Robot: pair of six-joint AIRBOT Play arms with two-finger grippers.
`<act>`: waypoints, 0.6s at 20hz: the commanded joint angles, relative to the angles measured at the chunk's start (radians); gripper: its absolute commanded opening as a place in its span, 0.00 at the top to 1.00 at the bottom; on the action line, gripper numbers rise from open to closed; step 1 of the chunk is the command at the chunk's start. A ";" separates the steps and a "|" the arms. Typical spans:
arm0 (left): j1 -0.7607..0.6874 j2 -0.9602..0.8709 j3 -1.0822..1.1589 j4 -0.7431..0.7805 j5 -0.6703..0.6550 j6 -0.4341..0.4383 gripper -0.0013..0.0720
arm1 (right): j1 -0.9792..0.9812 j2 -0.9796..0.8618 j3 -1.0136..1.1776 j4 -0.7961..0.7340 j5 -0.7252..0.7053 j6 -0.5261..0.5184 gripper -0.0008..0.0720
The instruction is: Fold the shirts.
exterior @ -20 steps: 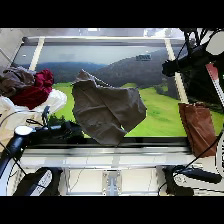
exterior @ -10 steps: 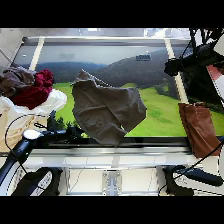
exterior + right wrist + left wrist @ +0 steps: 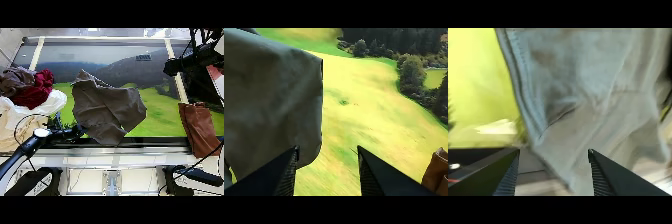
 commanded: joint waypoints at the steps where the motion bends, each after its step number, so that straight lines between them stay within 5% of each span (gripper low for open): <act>1: -0.016 -0.067 0.001 -0.112 0.044 0.064 0.32 | 0.001 0.001 0.000 0.001 0.000 0.000 0.43; 5: -0.048 -0.123 0.002 -0.253 0.074 0.130 0.38 | 0.001 0.000 0.000 0.005 0.015 0.000 0.43; 7: -0.048 -0.126 0.002 -0.290 0.082 0.131 0.94 | 0.001 0.000 0.000 0.003 0.059 0.000 0.43; 12: -0.048 -0.125 0.010 -0.307 0.087 0.134 0.96 | 0.042 -0.001 -0.199 0.243 0.075 -0.026 0.43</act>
